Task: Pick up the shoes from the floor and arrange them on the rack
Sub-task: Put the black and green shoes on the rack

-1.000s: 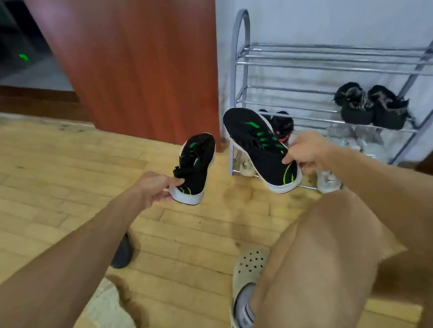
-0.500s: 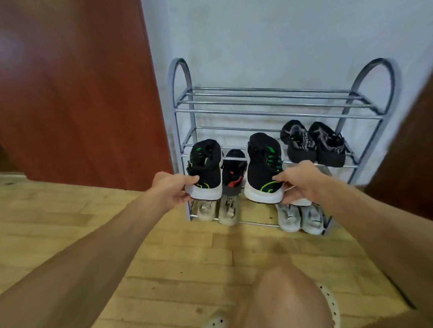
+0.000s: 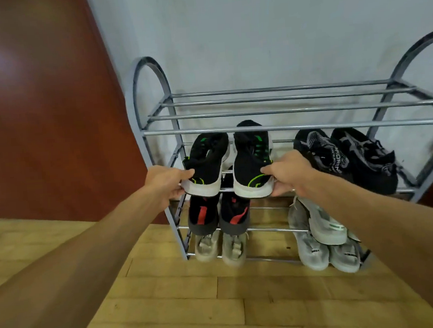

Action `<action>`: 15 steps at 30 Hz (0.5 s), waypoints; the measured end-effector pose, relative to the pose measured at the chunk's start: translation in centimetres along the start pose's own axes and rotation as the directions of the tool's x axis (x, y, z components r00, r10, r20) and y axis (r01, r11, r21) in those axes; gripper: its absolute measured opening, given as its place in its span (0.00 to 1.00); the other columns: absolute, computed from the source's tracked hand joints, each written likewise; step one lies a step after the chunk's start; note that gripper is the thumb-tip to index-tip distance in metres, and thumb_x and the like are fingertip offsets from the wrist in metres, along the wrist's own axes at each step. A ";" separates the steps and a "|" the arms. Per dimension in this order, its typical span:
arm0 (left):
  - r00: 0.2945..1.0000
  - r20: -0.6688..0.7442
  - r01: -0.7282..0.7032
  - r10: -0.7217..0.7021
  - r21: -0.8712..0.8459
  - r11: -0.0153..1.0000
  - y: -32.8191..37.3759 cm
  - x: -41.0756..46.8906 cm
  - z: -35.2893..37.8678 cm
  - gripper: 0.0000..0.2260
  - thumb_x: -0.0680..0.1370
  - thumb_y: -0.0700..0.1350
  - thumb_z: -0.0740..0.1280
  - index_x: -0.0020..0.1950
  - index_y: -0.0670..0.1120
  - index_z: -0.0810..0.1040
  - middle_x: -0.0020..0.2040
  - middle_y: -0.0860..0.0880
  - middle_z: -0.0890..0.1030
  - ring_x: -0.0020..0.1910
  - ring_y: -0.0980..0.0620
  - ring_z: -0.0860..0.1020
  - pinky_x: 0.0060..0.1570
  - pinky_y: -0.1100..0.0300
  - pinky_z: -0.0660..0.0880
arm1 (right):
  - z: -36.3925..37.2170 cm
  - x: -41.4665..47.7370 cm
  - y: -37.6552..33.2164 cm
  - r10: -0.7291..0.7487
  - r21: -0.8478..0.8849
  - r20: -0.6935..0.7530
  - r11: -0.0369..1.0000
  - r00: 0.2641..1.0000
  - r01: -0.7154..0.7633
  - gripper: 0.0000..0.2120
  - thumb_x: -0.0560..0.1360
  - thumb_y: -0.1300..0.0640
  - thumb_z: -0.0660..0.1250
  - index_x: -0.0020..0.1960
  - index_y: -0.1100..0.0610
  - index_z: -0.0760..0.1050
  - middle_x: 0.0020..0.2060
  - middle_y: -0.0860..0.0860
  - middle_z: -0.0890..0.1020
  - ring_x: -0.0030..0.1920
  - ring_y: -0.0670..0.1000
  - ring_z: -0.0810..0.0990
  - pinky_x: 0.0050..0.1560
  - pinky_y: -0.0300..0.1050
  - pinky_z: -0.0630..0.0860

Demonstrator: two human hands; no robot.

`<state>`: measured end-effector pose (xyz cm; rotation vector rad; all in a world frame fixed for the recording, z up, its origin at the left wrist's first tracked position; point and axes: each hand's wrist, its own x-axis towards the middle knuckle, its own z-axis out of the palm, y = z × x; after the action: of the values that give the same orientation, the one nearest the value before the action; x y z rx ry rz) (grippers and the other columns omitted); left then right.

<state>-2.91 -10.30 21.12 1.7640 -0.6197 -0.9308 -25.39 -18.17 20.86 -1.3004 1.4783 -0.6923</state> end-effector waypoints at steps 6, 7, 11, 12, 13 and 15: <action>1.000 -0.016 0.016 -0.016 -0.007 1.000 -1.0 2.4 1.0 0.09 0.72 0.40 0.74 0.47 0.37 0.79 0.45 0.39 0.82 0.41 0.46 0.82 0.35 0.59 0.80 | 2.8 2.2 0.0 -0.016 -0.043 0.072 0.999 0.997 0.019 0.09 0.73 0.62 0.71 0.50 0.67 0.76 0.44 0.62 0.84 0.40 0.63 0.85 0.43 0.60 0.83; 1.000 -0.007 0.016 -0.016 0.022 1.000 -1.2 2.5 0.8 0.08 0.73 0.41 0.73 0.46 0.38 0.78 0.47 0.39 0.82 0.42 0.46 0.82 0.37 0.58 0.80 | 3.1 2.3 0.0 -0.015 -0.064 0.080 0.998 0.997 0.021 0.09 0.74 0.62 0.70 0.50 0.66 0.76 0.45 0.62 0.83 0.41 0.62 0.85 0.43 0.59 0.83; 0.997 0.070 -0.021 0.007 0.200 0.979 -1.2 1.8 0.3 0.04 0.79 0.44 0.65 0.51 0.44 0.74 0.48 0.39 0.82 0.37 0.46 0.82 0.38 0.58 0.80 | 3.2 2.1 0.1 -0.031 -0.126 0.100 0.991 0.994 0.044 0.13 0.76 0.57 0.69 0.55 0.66 0.76 0.48 0.63 0.83 0.43 0.62 0.85 0.45 0.57 0.83; 0.996 0.086 -0.050 0.029 0.246 0.968 -1.1 1.4 0.3 0.03 0.80 0.44 0.63 0.50 0.45 0.74 0.48 0.39 0.82 0.38 0.45 0.81 0.41 0.56 0.80 | 3.1 1.7 0.0 -0.029 -0.153 0.116 0.987 0.993 0.047 0.15 0.77 0.55 0.67 0.57 0.66 0.75 0.50 0.63 0.83 0.45 0.62 0.85 0.46 0.56 0.83; 0.994 0.099 -0.070 0.044 0.276 0.959 -1.0 0.9 0.2 0.04 0.81 0.44 0.61 0.50 0.46 0.73 0.48 0.39 0.81 0.39 0.43 0.81 0.44 0.54 0.79 | 3.0 1.2 -0.1 -0.013 -0.184 0.132 0.982 0.991 0.037 0.17 0.78 0.54 0.66 0.60 0.66 0.74 0.52 0.63 0.82 0.46 0.62 0.84 0.46 0.55 0.83; 0.992 0.115 -0.084 0.052 0.304 0.949 -0.8 -0.4 -0.2 0.03 0.81 0.44 0.59 0.51 0.47 0.72 0.48 0.42 0.79 0.44 0.43 0.79 0.49 0.52 0.78 | 2.7 -0.3 -0.4 0.002 -0.271 0.159 0.962 0.987 0.042 0.18 0.79 0.53 0.63 0.62 0.64 0.72 0.54 0.60 0.80 0.47 0.60 0.83 0.45 0.55 0.82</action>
<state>-2.98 -9.55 20.55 1.9631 -0.9310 -0.9212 -22.75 -17.43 20.44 -1.5449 1.4679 -0.3953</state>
